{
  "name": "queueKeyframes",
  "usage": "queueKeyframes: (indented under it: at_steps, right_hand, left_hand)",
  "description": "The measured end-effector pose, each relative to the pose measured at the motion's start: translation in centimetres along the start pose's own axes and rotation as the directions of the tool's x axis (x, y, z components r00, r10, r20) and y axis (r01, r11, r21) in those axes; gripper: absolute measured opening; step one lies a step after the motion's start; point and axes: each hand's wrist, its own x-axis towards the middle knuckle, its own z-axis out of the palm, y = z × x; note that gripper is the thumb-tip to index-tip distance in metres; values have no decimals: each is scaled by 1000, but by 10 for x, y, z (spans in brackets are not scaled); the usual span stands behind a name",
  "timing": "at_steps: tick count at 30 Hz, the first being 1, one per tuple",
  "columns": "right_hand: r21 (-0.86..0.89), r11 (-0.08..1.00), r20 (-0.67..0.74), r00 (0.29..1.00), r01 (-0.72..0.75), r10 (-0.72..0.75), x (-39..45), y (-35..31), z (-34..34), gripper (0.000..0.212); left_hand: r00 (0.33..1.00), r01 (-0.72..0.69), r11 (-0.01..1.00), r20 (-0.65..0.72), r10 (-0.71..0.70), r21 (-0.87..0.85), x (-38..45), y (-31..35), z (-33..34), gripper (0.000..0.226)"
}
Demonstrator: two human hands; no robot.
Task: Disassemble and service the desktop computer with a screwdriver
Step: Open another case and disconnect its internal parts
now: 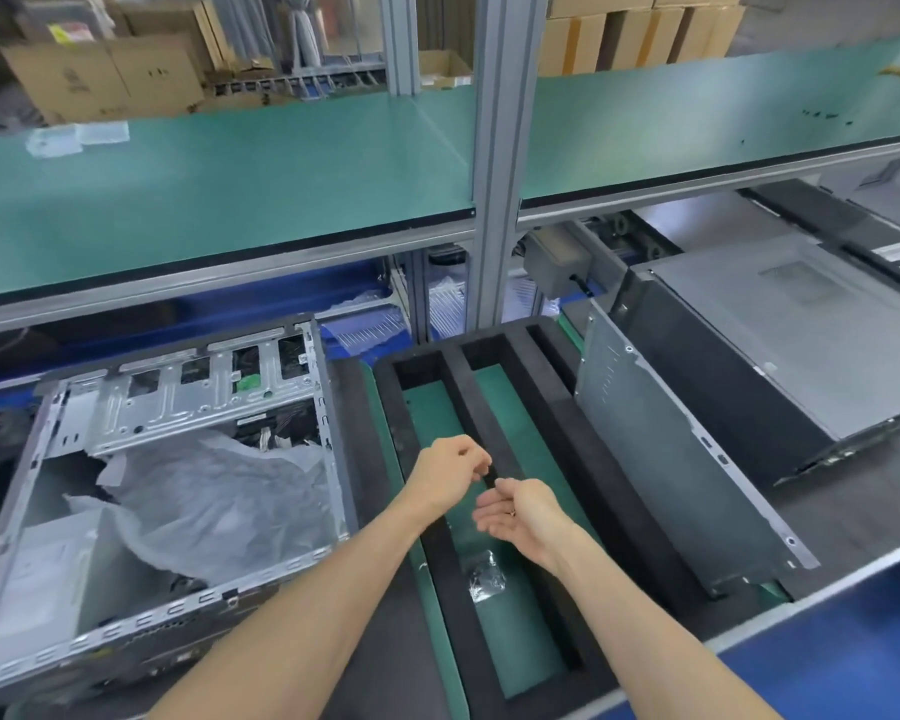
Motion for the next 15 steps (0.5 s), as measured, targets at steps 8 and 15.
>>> queueKeyframes:
  at_steps: [8,15]
  right_hand:
    - [-422,907,92,995,15,27,18,12,-23,29]
    - [-639,757,233,972,137,21,36,37,-31,29]
  left_hand:
    - [974,-153,627,224,-36,764,18,-60,30,29]
    - [920,-353,215,380,-100,911,26,-71,59,11]
